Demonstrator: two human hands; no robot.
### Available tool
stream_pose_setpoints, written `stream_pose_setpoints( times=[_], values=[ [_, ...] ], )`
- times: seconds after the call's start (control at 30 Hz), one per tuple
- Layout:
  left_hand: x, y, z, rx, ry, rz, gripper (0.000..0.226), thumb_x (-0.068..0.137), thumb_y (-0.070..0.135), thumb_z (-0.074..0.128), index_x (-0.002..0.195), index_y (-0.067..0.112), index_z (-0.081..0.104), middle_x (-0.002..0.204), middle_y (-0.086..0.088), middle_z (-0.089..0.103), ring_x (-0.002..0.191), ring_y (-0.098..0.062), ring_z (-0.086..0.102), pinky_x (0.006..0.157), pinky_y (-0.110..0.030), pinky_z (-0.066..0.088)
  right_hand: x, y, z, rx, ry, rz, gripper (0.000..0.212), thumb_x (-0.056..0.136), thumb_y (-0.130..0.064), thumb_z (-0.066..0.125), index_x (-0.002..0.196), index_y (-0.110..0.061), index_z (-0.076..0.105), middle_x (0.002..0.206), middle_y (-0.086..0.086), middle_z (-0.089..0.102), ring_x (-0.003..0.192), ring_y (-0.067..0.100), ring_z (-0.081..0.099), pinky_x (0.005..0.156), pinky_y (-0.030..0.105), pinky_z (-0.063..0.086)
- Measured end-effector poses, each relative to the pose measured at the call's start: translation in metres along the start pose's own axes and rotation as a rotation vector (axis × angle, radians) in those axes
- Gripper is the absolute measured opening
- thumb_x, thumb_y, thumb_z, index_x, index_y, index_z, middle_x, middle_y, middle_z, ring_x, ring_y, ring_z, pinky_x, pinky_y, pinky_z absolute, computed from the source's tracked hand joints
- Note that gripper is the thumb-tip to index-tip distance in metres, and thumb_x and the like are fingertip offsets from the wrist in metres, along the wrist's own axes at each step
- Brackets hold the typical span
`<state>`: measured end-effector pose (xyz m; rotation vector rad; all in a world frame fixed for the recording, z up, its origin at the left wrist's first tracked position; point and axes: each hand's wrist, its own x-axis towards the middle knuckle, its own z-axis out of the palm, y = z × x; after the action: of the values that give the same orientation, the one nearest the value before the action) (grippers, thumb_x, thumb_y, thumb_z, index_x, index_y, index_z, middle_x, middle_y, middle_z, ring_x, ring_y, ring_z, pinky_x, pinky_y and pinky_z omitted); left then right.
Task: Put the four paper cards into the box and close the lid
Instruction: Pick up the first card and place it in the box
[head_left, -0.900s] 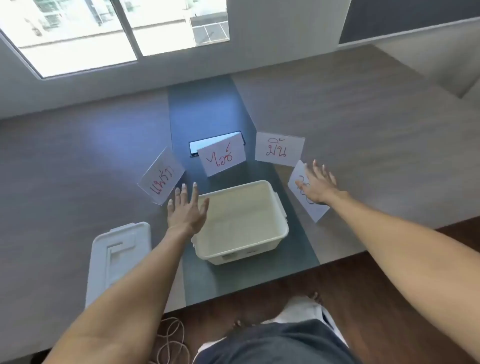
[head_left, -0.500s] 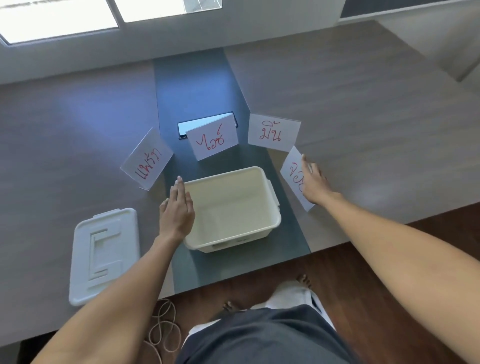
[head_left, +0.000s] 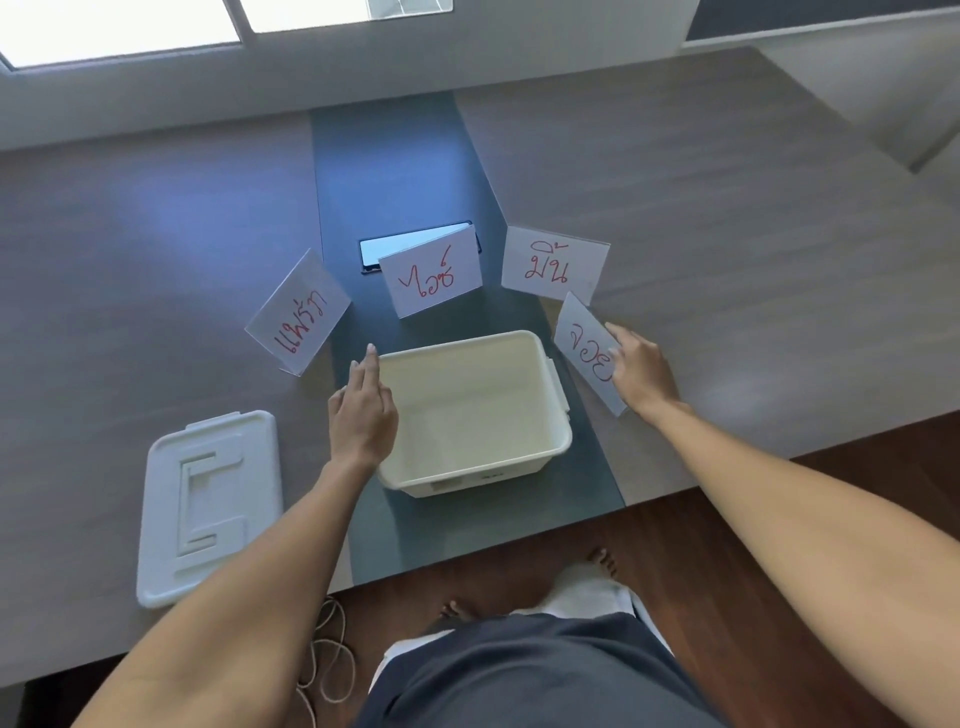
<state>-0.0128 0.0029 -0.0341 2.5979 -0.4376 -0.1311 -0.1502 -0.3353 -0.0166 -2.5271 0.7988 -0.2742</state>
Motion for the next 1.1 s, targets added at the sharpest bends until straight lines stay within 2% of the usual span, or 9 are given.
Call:
stream_pose_setpoints(
  times=[0.27, 0.5, 0.53, 0.6, 0.67, 0.77, 0.9, 1.03, 1.1],
  values=[
    [-0.002, -0.001, -0.005, 0.045, -0.013, 0.040, 0.057, 0.103, 0.020, 0.025, 0.159, 0.018, 0.018, 0.166, 0.004, 0.020, 0.153, -0.014, 0.017, 0.116, -0.036, 0.019, 0.000, -0.036, -0.022, 0.156, 0.217, -0.121, 0.037, 0.096, -0.006, 0.059, 0.132, -0.009, 0.061, 0.121, 0.010, 0.072, 0.105, 0.026, 0.070, 0.089, 0.032, 0.055],
    [-0.020, -0.002, -0.007, 0.039, -0.027, 0.036, 0.058, 0.102, 0.019, 0.024, 0.159, 0.017, 0.013, 0.167, 0.005, 0.013, 0.153, -0.012, 0.013, 0.115, -0.035, 0.022, 0.006, -0.085, -0.041, 0.258, 0.245, -0.264, 0.037, 0.097, -0.009, 0.059, 0.133, -0.006, 0.060, 0.124, 0.013, 0.069, 0.109, 0.025, 0.069, 0.094, 0.036, 0.057],
    [-0.022, -0.003, -0.007, 0.039, -0.031, 0.037, 0.058, 0.103, 0.019, 0.024, 0.159, 0.018, 0.012, 0.167, 0.005, 0.012, 0.153, -0.012, 0.012, 0.115, -0.035, 0.023, 0.006, -0.092, -0.043, 0.279, 0.243, -0.275, 0.036, 0.097, -0.011, 0.059, 0.133, -0.006, 0.061, 0.125, 0.012, 0.069, 0.109, 0.024, 0.069, 0.094, 0.034, 0.057],
    [-0.024, -0.004, -0.008, 0.032, -0.032, 0.034, 0.058, 0.103, 0.019, 0.023, 0.160, 0.018, 0.012, 0.167, 0.005, 0.011, 0.154, -0.013, 0.012, 0.115, -0.037, 0.025, 0.003, -0.105, -0.049, 0.350, 0.224, -0.273, 0.036, 0.097, -0.015, 0.060, 0.133, -0.008, 0.062, 0.126, 0.008, 0.069, 0.105, 0.017, 0.068, 0.091, 0.019, 0.054],
    [-0.026, -0.003, -0.007, 0.011, -0.034, 0.027, 0.058, 0.103, 0.019, 0.023, 0.160, 0.019, 0.011, 0.167, 0.006, 0.011, 0.154, -0.014, 0.013, 0.115, -0.039, 0.027, -0.002, -0.114, -0.056, 0.464, 0.173, -0.256, 0.036, 0.097, -0.019, 0.062, 0.132, -0.011, 0.063, 0.126, 0.002, 0.068, 0.103, 0.011, 0.068, 0.089, 0.012, 0.053],
    [-0.027, -0.003, -0.006, -0.014, -0.031, 0.023, 0.058, 0.103, 0.020, 0.023, 0.160, 0.019, 0.011, 0.167, 0.006, 0.011, 0.154, -0.014, 0.013, 0.114, -0.042, 0.029, -0.012, -0.123, -0.066, 0.596, 0.027, -0.235, 0.036, 0.095, -0.022, 0.065, 0.130, -0.016, 0.065, 0.127, -0.008, 0.066, 0.105, 0.008, 0.069, 0.091, 0.023, 0.056],
    [-0.028, -0.003, -0.005, -0.038, -0.032, 0.008, 0.058, 0.103, 0.020, 0.022, 0.159, 0.019, 0.011, 0.167, 0.006, 0.012, 0.154, -0.015, 0.013, 0.113, -0.043, 0.030, -0.024, -0.125, -0.063, 0.656, -0.218, -0.204, 0.033, 0.094, -0.020, 0.067, 0.127, -0.016, 0.068, 0.118, -0.002, 0.072, 0.104, 0.012, 0.071, 0.087, 0.028, 0.059],
    [-0.028, -0.002, -0.005, -0.063, -0.034, -0.011, 0.058, 0.103, 0.021, 0.023, 0.159, 0.022, 0.011, 0.167, 0.008, 0.012, 0.154, -0.014, 0.012, 0.113, -0.045, 0.030, -0.033, -0.123, -0.051, 0.602, -0.415, -0.214, 0.029, 0.094, -0.021, 0.067, 0.122, -0.018, 0.071, 0.113, -0.002, 0.074, 0.102, 0.013, 0.072, 0.081, 0.028, 0.061],
    [-0.028, -0.002, -0.004, -0.080, -0.032, -0.022, 0.057, 0.103, 0.022, 0.023, 0.159, 0.022, 0.012, 0.167, 0.008, 0.013, 0.154, -0.016, 0.013, 0.113, -0.046, 0.031, -0.035, -0.121, -0.043, 0.559, -0.487, -0.212, 0.028, 0.093, -0.020, 0.068, 0.120, -0.019, 0.072, 0.111, -0.004, 0.075, 0.100, 0.011, 0.072, 0.083, 0.029, 0.061]
  ],
)
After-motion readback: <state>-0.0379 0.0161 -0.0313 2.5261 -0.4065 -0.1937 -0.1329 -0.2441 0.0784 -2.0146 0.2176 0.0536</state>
